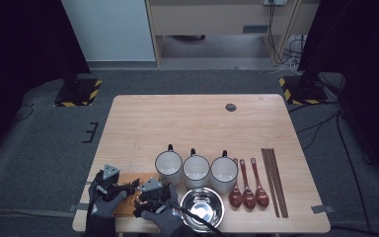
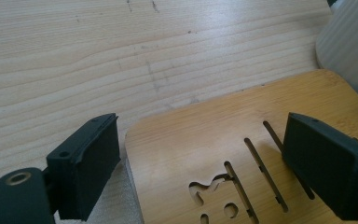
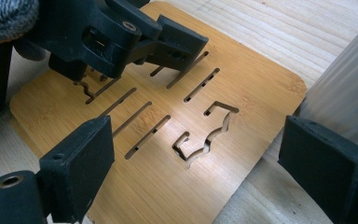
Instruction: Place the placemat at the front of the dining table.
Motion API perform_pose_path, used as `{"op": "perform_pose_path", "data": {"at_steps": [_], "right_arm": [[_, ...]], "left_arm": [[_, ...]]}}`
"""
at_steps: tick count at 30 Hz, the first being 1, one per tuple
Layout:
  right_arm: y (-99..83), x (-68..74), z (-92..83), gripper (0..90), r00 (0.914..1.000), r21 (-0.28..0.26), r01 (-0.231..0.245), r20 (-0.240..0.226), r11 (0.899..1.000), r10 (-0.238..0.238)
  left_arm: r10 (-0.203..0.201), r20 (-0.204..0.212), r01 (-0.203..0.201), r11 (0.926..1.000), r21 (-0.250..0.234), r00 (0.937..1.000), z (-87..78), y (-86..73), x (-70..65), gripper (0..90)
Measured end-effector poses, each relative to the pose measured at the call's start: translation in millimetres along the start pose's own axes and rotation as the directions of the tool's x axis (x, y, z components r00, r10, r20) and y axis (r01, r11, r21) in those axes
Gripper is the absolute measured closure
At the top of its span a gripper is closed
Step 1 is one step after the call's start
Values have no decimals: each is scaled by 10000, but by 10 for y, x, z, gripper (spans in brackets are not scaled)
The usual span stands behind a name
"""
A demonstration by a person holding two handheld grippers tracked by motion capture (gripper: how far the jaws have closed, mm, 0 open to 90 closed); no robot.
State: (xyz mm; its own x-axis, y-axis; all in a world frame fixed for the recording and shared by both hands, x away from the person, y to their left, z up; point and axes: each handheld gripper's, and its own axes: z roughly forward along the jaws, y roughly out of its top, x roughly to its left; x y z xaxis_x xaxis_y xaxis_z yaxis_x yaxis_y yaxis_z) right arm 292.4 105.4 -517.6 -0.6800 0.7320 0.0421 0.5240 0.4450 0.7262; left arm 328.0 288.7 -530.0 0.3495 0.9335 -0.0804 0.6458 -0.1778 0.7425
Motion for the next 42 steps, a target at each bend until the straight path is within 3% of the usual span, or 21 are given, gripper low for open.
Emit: {"op": "perform_pose_path", "data": {"at_steps": [12,42], "right_arm": [[-3,-10,14,99,10000,49,13,21,10000,-13],[51,-38,184,103,9973,133,-695,247,9975,691]], "left_arm": [[-67,36,67,10000,54,10000,21,-3,5,90],[-340,42,340,9994,31,9994,110,64,92,92]]}}
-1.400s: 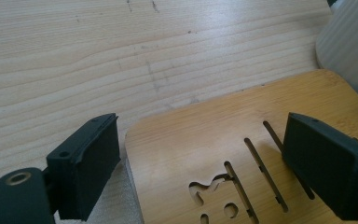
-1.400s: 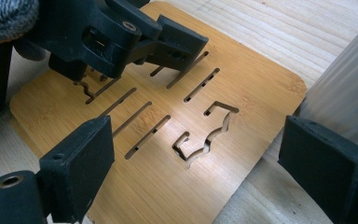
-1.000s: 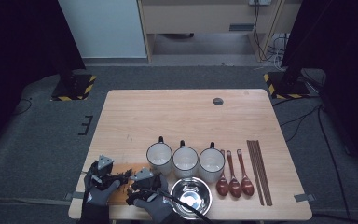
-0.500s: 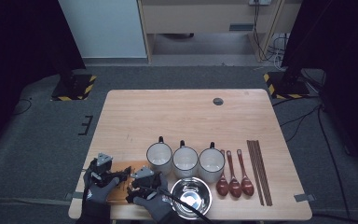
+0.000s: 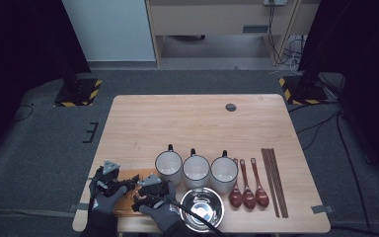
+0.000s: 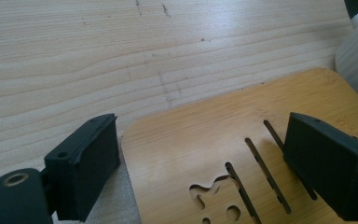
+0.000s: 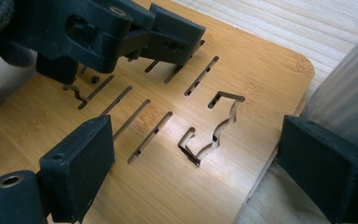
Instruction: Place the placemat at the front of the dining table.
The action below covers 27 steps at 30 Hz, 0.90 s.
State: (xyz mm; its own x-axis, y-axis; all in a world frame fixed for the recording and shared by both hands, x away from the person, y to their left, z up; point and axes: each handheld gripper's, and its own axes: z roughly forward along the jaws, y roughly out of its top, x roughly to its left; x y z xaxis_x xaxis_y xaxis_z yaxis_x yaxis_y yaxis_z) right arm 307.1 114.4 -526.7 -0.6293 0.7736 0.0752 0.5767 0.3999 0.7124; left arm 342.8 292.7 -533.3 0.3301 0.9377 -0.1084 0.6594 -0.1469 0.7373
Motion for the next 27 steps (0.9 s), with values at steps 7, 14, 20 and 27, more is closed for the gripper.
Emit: {"op": "perform_pose_path", "data": {"at_steps": [7,14,20,27], "right_arm": [[9,16,23,92,9995,-37,-263,185,9996,264],[3,31,33,76,9992,-124,-293,260,9995,296],[-21,76,49,67,9985,-269,-207,503,9994,220],[-48,75,47,66,9986,-446,-204,482,9988,226]], "left_arm": [[-82,73,82,9999,-69,9999,6,-8,9,92],[-86,95,86,9999,-98,9999,8,-12,11,89],[-63,103,64,9999,-80,9999,10,-10,13,88],[-43,130,44,10000,-51,9999,12,-9,15,82]]}}
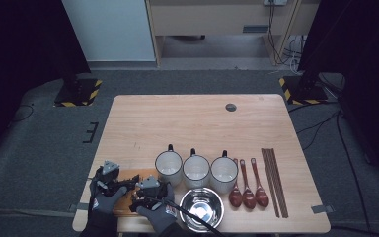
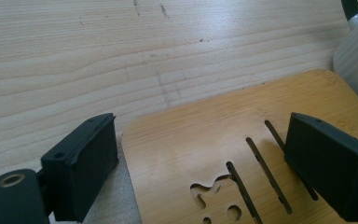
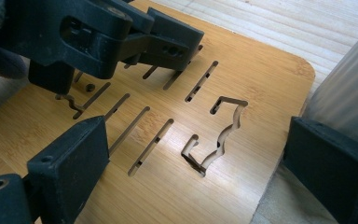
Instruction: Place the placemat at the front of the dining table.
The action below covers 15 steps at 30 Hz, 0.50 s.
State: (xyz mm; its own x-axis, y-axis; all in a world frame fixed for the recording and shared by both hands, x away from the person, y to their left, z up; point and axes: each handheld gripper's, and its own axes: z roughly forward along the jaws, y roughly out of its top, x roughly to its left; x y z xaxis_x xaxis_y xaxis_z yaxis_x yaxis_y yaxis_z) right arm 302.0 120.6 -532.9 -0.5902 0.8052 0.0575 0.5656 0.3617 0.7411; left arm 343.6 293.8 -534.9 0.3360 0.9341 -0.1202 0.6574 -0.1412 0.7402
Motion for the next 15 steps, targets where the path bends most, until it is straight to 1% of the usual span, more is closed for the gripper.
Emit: {"op": "perform_pose_path", "data": {"at_steps": [1,9,11,13,15], "right_arm": [[-9,-4,1,65,10000,-84,17,-12,10000,-17],[-17,3,0,68,10000,-139,-22,29,9999,22],[-18,3,0,69,10000,-149,-6,31,9999,6],[-21,1,0,70,10000,-173,20,53,9998,-19],[-20,2,0,70,10000,-174,14,49,9998,-13]], "left_arm": [[-9,-7,9,10000,-9,10000,1,0,-1,82],[-5,-21,5,10000,-10,10000,2,0,-2,80],[16,35,-16,10000,-33,10000,-1,-1,-2,90],[63,103,-62,10000,-54,9999,-8,-4,-3,121],[53,103,-53,10000,-54,9999,-9,-4,-3,121]]}}
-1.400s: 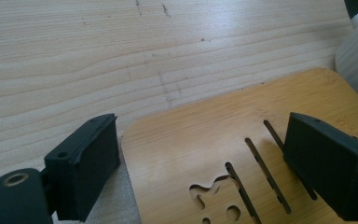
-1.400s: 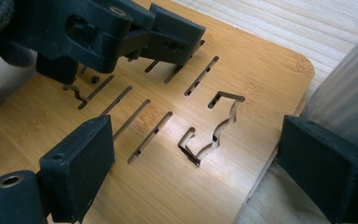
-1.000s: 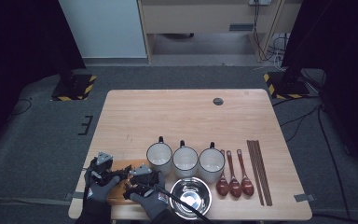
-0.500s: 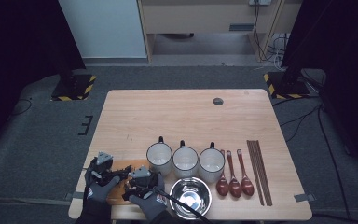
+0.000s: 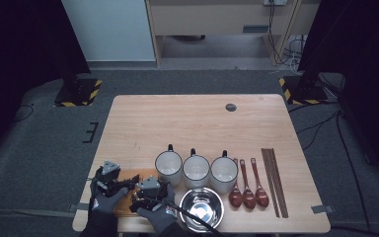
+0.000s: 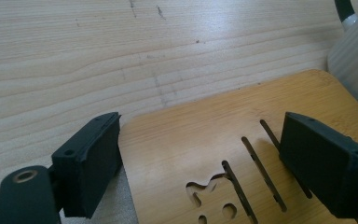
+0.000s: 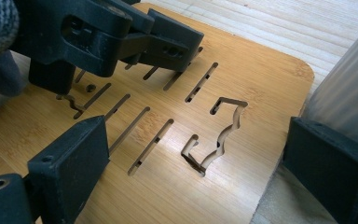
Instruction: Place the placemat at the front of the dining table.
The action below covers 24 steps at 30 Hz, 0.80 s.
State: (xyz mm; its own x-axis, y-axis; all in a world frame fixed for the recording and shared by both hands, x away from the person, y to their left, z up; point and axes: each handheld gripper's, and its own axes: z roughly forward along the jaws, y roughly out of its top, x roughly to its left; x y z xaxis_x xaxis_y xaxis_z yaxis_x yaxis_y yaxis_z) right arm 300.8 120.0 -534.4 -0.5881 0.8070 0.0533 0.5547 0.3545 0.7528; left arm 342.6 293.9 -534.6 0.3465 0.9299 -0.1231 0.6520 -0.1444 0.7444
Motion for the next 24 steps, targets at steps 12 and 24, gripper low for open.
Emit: {"op": "perform_pose_path", "data": {"at_steps": [12,24], "right_arm": [[-9,12,2,72,9999,-85,-93,83,9999,94],[4,6,-1,75,10000,-13,-84,44,10000,84]], "left_arm": [[-76,-100,75,10000,-43,9999,3,0,-16,125],[-127,-78,127,9999,-46,9999,-6,-1,-11,129]]}}
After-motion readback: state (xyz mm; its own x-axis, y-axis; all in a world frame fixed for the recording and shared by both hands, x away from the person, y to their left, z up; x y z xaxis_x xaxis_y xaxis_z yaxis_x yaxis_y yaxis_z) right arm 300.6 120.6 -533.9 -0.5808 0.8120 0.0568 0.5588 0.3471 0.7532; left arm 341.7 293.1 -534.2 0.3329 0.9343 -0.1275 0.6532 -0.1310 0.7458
